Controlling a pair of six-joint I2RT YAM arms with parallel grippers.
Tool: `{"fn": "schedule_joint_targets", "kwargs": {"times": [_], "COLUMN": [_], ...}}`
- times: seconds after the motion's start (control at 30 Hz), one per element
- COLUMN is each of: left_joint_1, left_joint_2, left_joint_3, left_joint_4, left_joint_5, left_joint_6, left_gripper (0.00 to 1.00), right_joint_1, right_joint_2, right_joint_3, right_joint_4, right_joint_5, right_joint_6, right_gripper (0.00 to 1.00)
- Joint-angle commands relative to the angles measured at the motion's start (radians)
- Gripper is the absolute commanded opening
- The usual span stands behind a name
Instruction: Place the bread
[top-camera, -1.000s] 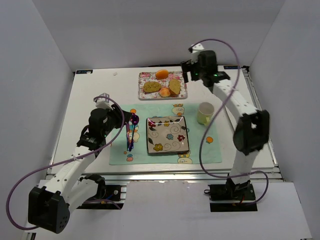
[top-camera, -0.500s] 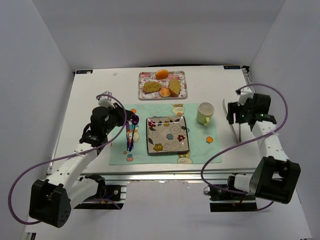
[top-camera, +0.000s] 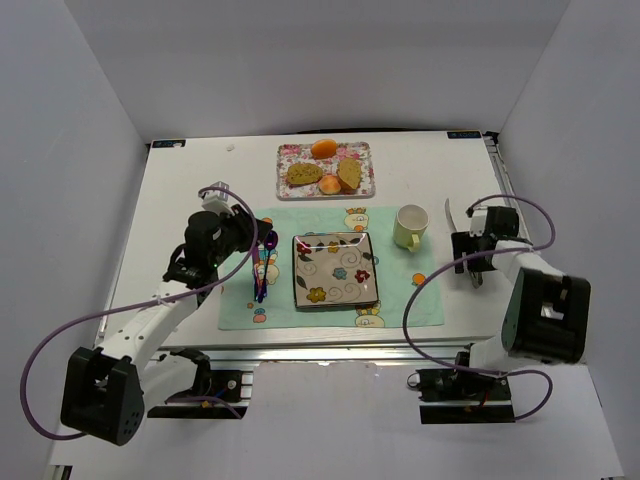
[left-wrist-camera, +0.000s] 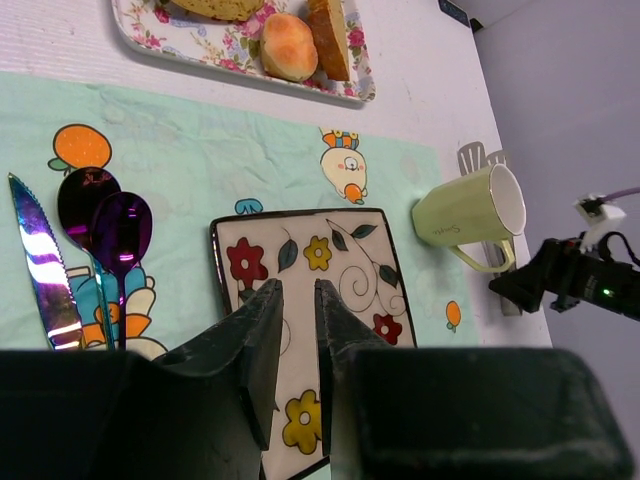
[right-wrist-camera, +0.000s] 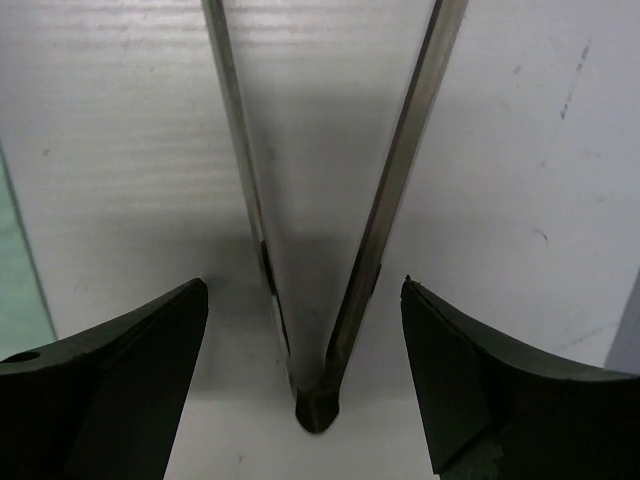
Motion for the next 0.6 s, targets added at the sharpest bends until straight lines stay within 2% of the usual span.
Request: {"fn": "schedule_joint_targets", "kwargs": {"times": [0.0, 0.2, 0.23, 0.27, 0.3, 0.33, 0.4, 0.43, 0.57], "left_joint_1": [0.001, 0.001, 0.001, 0.001, -0.001, 0.001, 0.001, 0.001, -0.001], "left_joint_2": [-0.026, -0.069, -0.082, -0.082, -0.083, -0.088, -0.094, -0.095, -0.086], "left_joint_3": [0.016, 0.010, 0.005, 0.002, 0.002, 0.001, -0.001, -0.002, 0.010], "left_joint_4": [0.010, -0.026, -0.036, -0.036, -0.037, -0.043, -0.046, -0.051, -0.057], "left_joint_5": [0.012, -0.023, -0.029, -0.030, -0.030, -0.030, -0.030, -0.031, -0.026], "left_joint_6": [0.009, 0.009, 0.008, 0.008, 0.006, 0.006, 0.006, 0.008, 0.017], "left_gripper": [0.30, 0.30, 0.31, 0.31, 0.30, 0.30, 0.30, 0.30, 0.31], "right_joint_1": [0.000, -0.002, -0.005, -0.005, -0.006, -0.011, -0.017, -0.017, -0.014], "right_joint_2": [0.103, 0.238, 0.261, 0.261, 0.267, 0.278, 0.283, 0.278, 0.206], "right_joint_3": [0.092, 0.221, 0.236, 0.236, 0.241, 0.253, 0.270, 0.287, 0.333], "right_joint_4": [0.096, 0.073, 0.070, 0.070, 0.065, 0.044, 0.018, -0.005, -0.024], "right_joint_5": [-0.023, -0.088, -0.126, -0.126, -0.142, -0.169, -0.198, -0.220, -0.281], "right_joint_6": [0.018, 0.035, 0.023, 0.023, 0.018, 0.014, 0.017, 0.014, -0.032], "right_gripper": [0.82, 0.68, 0.55, 0.54, 0.48, 0.37, 0.28, 0.26, 0.29]}}
